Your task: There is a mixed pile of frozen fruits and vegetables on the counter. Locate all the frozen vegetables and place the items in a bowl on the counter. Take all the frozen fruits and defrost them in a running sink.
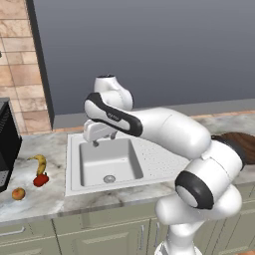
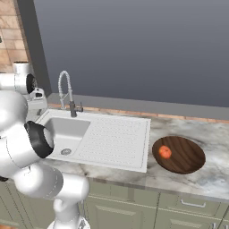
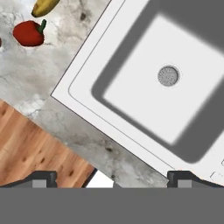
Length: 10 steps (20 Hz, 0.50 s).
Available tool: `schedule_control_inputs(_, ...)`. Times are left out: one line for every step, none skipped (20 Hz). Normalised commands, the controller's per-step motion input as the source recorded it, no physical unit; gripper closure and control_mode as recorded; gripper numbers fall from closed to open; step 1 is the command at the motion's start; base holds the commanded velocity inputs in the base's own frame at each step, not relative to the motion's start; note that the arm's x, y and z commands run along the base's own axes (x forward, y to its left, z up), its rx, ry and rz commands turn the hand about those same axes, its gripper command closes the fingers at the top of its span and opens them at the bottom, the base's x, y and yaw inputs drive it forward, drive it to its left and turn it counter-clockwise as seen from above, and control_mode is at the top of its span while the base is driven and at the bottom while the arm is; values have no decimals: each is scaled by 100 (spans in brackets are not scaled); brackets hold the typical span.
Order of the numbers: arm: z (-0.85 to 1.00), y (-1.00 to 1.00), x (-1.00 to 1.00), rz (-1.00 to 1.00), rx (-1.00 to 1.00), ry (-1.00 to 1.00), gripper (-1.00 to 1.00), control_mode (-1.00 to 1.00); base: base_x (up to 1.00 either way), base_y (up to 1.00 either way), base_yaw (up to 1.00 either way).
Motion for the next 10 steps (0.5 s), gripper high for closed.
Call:
schedule_control_inputs(-4, 29, 0, 3, -2, 0, -100, -100, 0, 0, 0)
schedule_control_inputs(-5, 28, 0, 3, -3, 0, -100, -100, 0, 0, 0)
schedule_control_inputs(-8, 24, 0, 2, -4, 0, -100, -100, 0, 0, 0)
schedule_control_inputs(-11, 26, 0, 1, -4, 1, -100, -100, 0, 0, 0)
schedule_control_inputs(-10, 27, 0, 1, -3, 1, -100, -100, 0, 0, 0)
schedule_control_inputs(-11, 26, 0, 1, -2, 1, -100, -100, 0, 0, 0)
schedule_control_inputs(-11, 26, 0, 0, -2, 1, -100, -100, 0, 0, 0)
schedule_control_inputs(-13, 24, 2, 0, -1, 0, -100, -100, 0, 0, 0)
schedule_control_inputs(-12, 27, 5, 0, -1, 0, -100, -100, 0, 0, 0)
schedule_control_inputs(-12, 25, 9, 0, 0, 0, -100, -100, 0, 0, 0)
